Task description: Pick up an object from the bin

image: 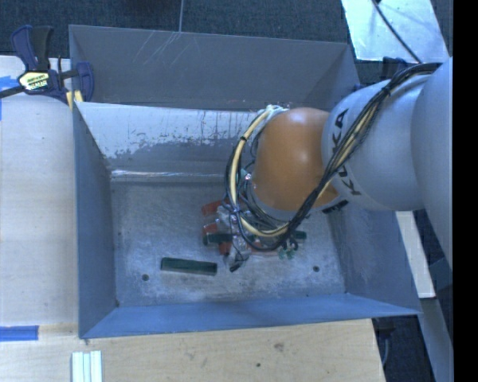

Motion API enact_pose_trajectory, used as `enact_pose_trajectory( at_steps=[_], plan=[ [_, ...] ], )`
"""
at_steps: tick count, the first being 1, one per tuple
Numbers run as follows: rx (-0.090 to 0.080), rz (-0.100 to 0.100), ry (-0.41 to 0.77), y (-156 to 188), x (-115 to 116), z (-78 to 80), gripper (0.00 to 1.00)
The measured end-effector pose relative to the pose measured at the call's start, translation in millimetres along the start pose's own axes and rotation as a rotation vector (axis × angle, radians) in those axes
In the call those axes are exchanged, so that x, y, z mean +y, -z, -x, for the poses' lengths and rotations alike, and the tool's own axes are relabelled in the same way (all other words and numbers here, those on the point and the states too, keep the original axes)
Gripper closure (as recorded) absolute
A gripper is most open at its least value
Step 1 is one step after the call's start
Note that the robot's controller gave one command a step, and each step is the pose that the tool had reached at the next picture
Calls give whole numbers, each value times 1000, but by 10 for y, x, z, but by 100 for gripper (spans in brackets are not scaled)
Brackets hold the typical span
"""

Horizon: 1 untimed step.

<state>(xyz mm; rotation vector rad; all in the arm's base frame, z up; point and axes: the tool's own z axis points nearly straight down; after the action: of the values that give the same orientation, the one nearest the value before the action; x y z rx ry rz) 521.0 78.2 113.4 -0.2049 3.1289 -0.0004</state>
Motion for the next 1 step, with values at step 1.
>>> enact_pose_trajectory(
  at_steps=[1],
  plan=[
    [-1,0,3,282,-1,16,100]
  ],
)
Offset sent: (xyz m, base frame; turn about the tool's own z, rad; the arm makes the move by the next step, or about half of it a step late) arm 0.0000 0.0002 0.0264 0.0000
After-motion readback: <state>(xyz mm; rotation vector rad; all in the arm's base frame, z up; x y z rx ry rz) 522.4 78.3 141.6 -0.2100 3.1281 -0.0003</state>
